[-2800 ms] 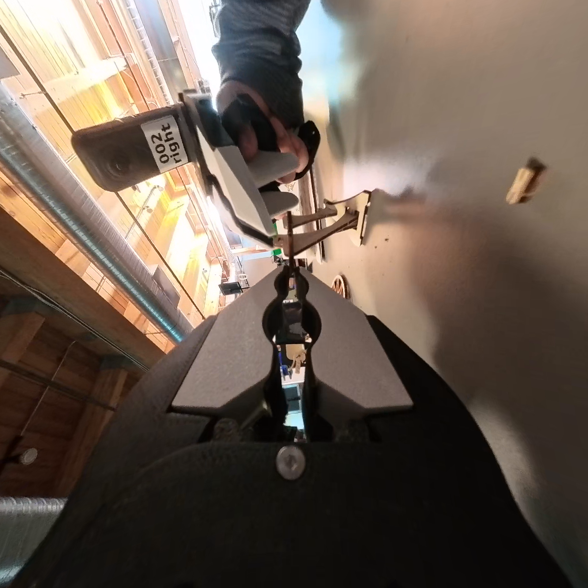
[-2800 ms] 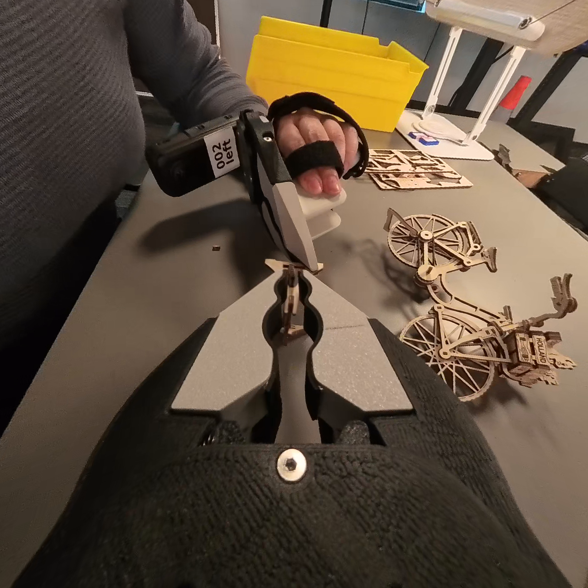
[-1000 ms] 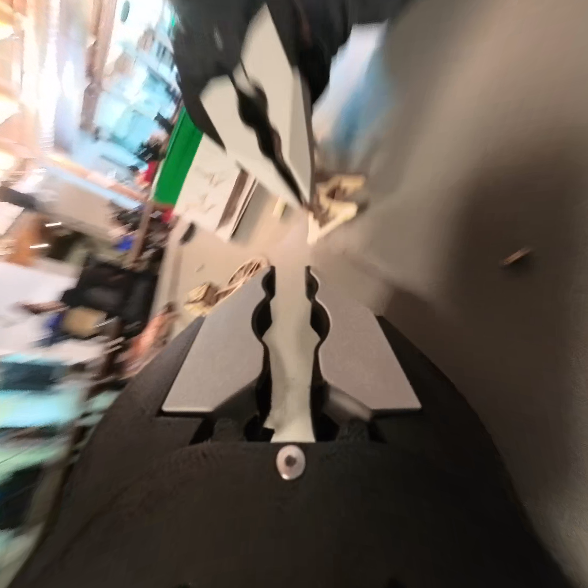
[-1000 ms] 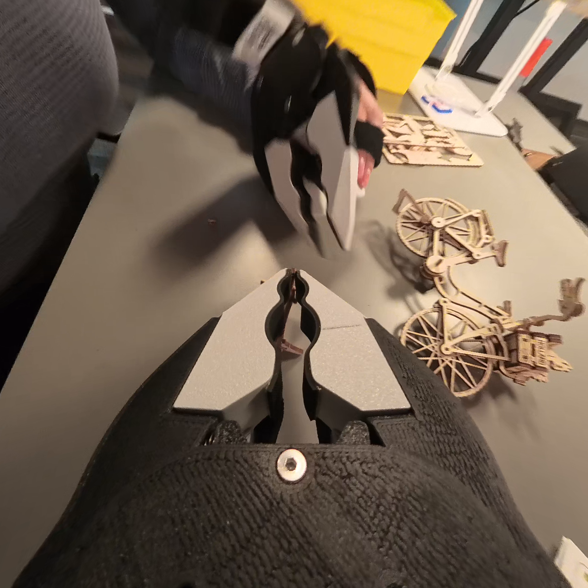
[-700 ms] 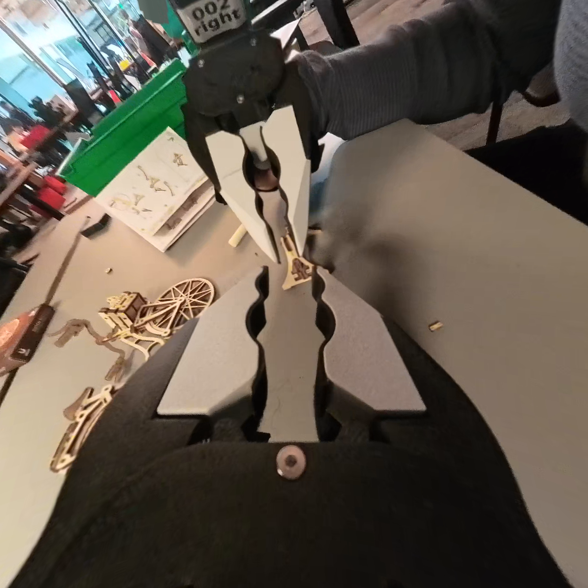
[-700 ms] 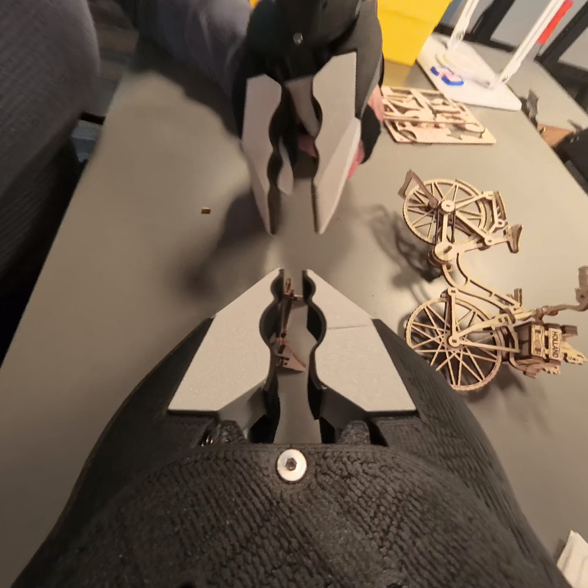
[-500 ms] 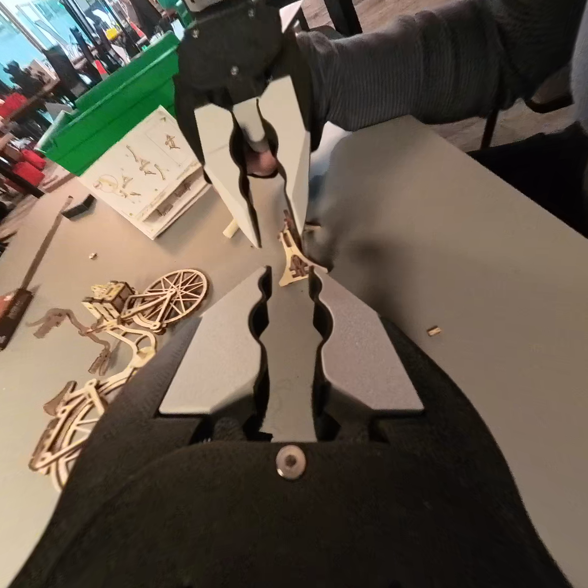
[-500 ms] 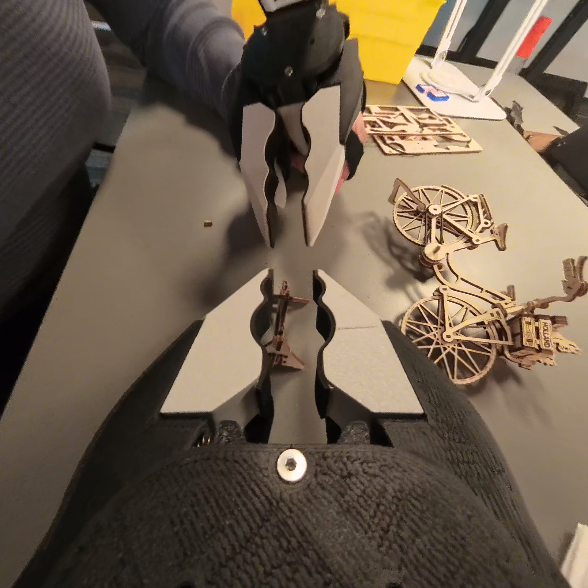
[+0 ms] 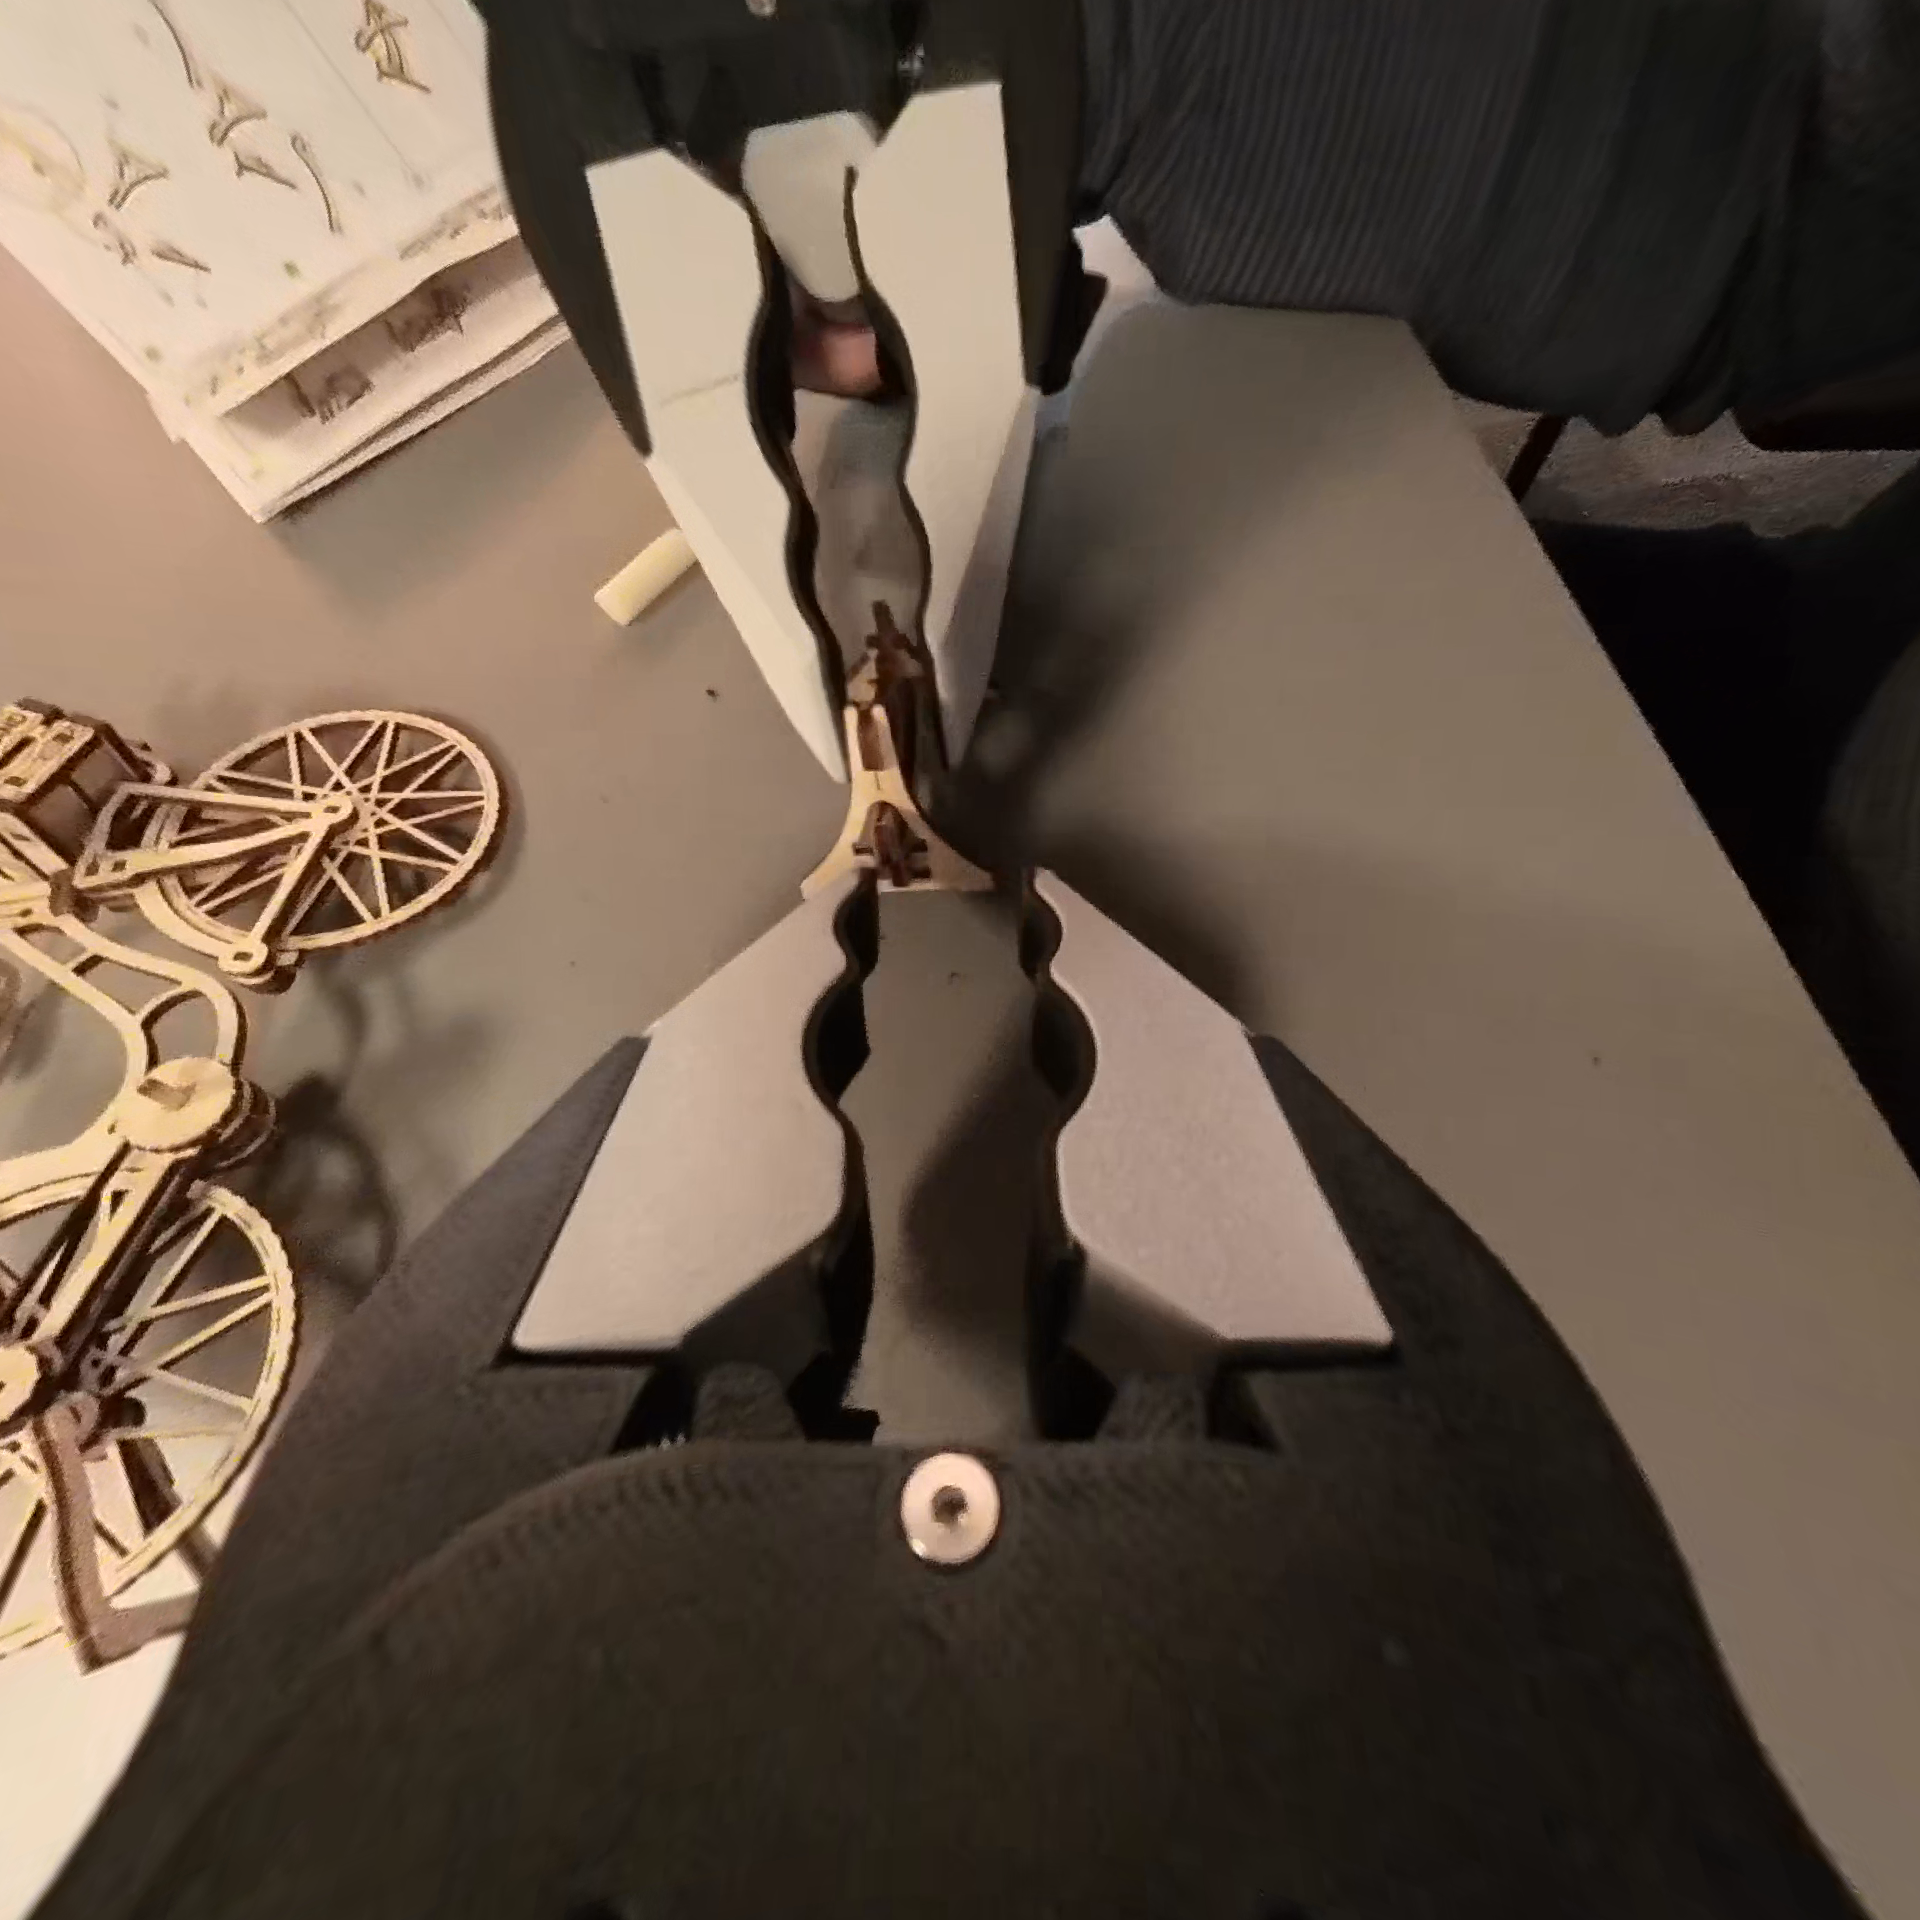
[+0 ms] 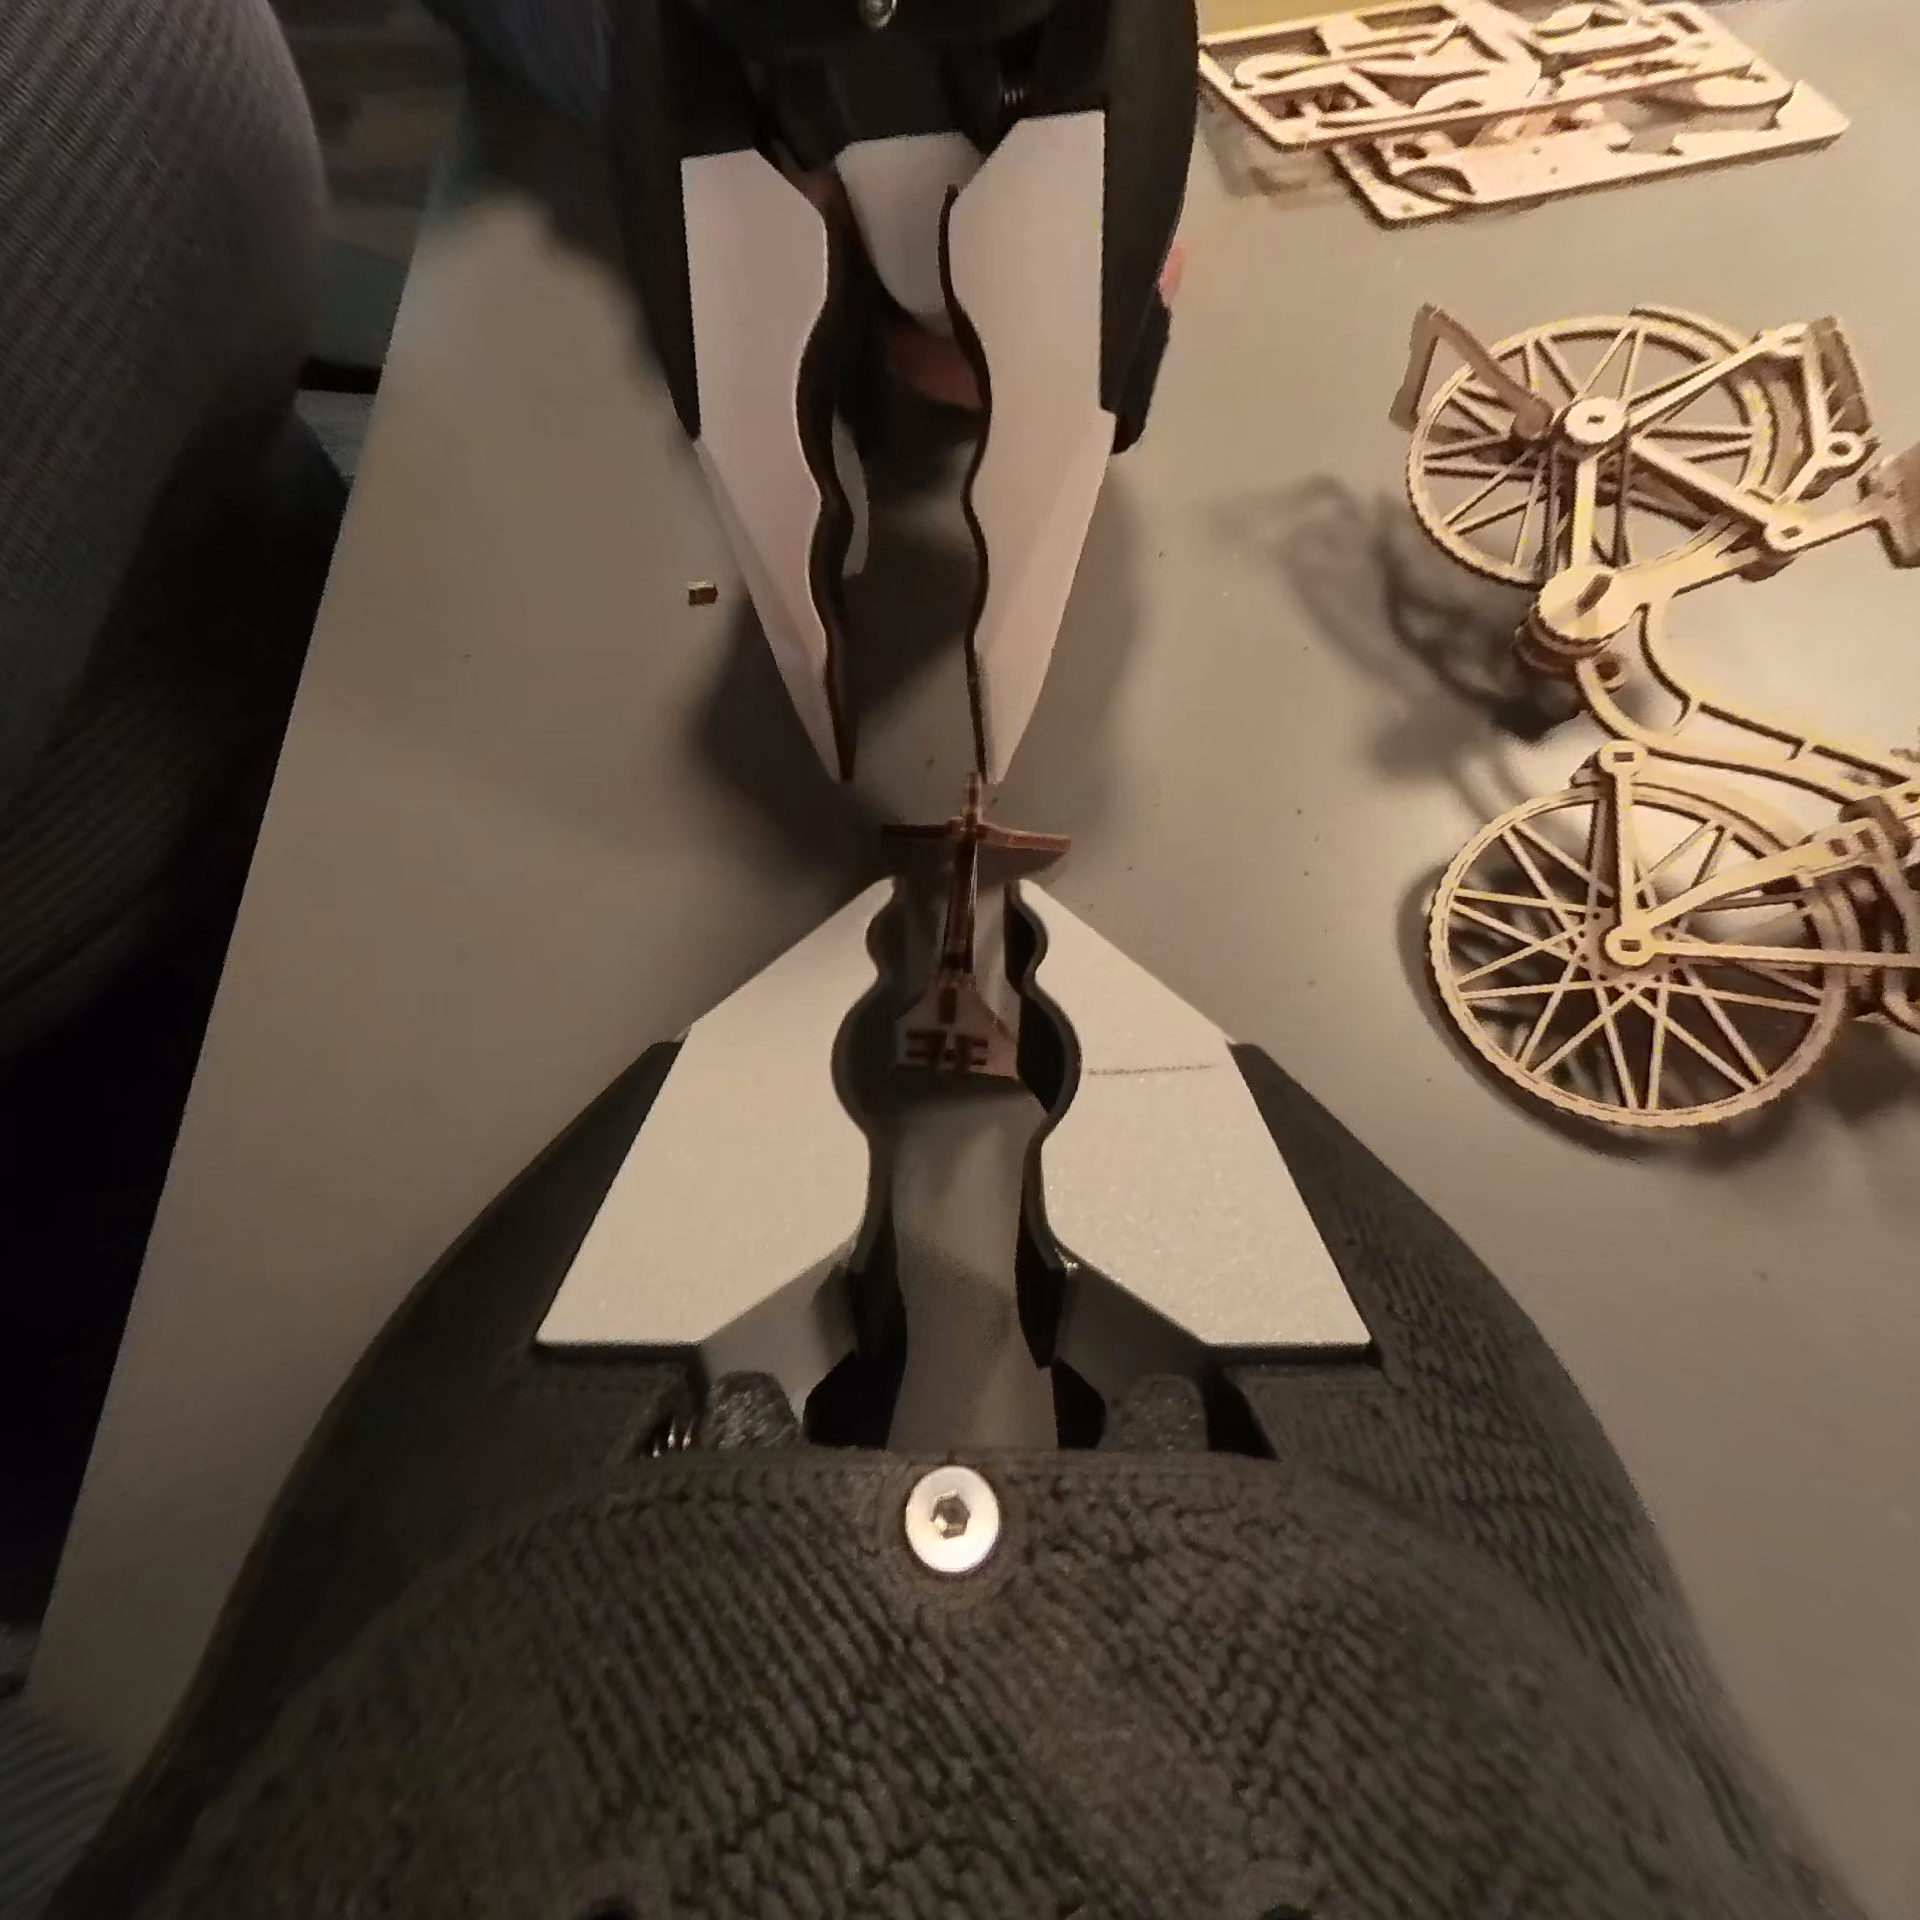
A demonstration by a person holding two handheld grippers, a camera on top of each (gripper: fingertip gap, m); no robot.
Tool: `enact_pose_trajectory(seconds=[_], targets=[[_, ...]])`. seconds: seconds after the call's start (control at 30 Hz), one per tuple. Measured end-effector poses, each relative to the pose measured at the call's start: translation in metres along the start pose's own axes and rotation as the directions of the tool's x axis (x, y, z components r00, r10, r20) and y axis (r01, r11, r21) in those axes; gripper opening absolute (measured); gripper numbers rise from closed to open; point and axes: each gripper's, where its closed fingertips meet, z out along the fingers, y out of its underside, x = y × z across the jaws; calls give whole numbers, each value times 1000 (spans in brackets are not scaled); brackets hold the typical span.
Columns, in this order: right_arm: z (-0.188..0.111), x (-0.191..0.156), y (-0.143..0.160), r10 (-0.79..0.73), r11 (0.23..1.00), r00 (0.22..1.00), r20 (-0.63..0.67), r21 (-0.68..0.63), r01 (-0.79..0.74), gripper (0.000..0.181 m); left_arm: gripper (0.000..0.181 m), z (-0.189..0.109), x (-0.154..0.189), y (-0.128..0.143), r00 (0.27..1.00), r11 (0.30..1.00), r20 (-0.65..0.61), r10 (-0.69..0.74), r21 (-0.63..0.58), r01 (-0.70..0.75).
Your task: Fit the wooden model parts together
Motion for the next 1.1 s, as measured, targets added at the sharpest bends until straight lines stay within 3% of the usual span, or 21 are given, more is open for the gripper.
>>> enact_pose_trajectory(seconds=[0.37, 0.6, 0.9, 1.1], targets=[[5, -1, 6, 1, 999, 1000, 5, -51, -1, 5, 21, 4, 3, 4, 1000, 999, 16, -9, -36, 9], [9, -2, 8, -3, 997, 1000, 10, -71, 4, 4, 38, 13, -1, 2, 995, 996, 85, -47, -65, 53], [8, -1, 8, 5, 998, 1000, 5, -70, -5, 4, 24, 13, -4, 2, 992, 997, 127, -24, -69, 33], [9, -2, 8, 9, 997, 1000, 13, -73, -8, 3, 32, 12, -6, 2, 991, 996, 132, -37, -71, 47]])
